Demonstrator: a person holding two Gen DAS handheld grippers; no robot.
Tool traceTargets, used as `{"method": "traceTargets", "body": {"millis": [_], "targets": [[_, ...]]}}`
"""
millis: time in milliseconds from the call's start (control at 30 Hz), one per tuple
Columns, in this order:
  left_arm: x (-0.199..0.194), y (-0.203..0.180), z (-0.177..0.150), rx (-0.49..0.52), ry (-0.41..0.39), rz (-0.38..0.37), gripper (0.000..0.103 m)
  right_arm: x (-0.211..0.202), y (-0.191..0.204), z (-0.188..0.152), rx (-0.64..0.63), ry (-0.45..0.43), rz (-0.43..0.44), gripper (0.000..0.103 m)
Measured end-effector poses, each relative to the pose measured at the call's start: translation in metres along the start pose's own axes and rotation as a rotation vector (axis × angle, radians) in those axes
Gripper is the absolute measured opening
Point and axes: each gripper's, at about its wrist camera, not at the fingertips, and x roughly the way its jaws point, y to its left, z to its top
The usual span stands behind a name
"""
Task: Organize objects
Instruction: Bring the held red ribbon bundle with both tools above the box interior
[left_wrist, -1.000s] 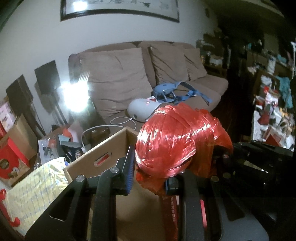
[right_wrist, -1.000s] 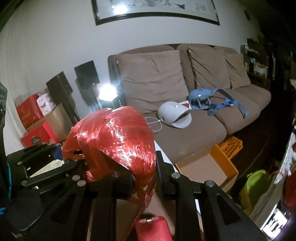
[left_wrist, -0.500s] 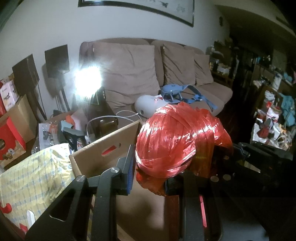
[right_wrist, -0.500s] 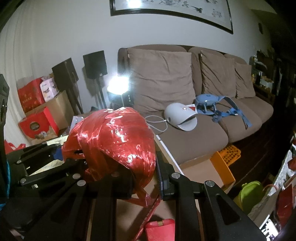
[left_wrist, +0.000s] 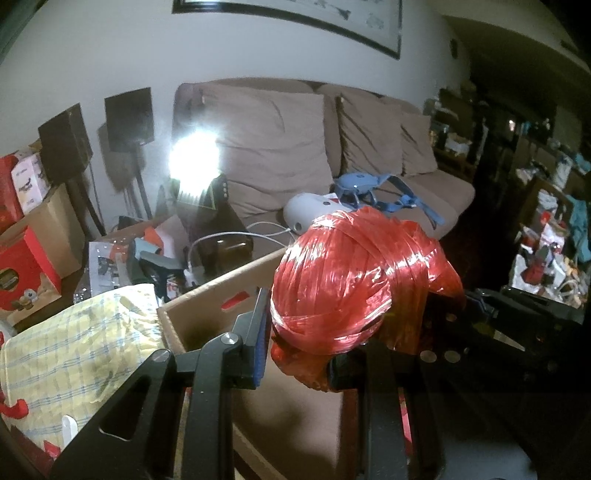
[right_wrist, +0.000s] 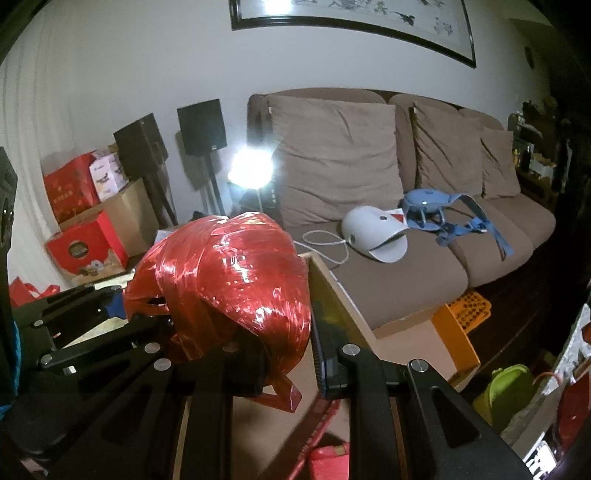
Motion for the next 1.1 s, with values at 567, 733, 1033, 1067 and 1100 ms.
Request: {"method": "traceTargets", "body": {"millis": [567,733,1033,1067,1100], "targets": [[-0.010,0.004,-0.001,-0.013,0.004,-0.015,0.022,-0.004,0.013,0.004,-0.019,-0.005,-0.021,0.019],[-0.006,-0.002,-0.003,-0.003,0.017,-0.024,0.022,-0.005,0.011,-0.002,-0.021,0.002,-0.039,0.019],[0.000,-0.011,-0.007,0.019,0.038,-0.036,0.022,-0.003,0.004,-0.010,-0.012,0.022,-0.045,0.020],[0.001,-0.012,-0.007,0.019,0.037,-0.035,0.022,-0.003,0.004,-0.009,-0.010,0.022,-0.045,0.019],[0.001,-0.013,-0.008,0.020,0.036,-0.032,0.022,-0.002,0.004,-0.009,-0.010,0.024,-0.045,0.019]]}}
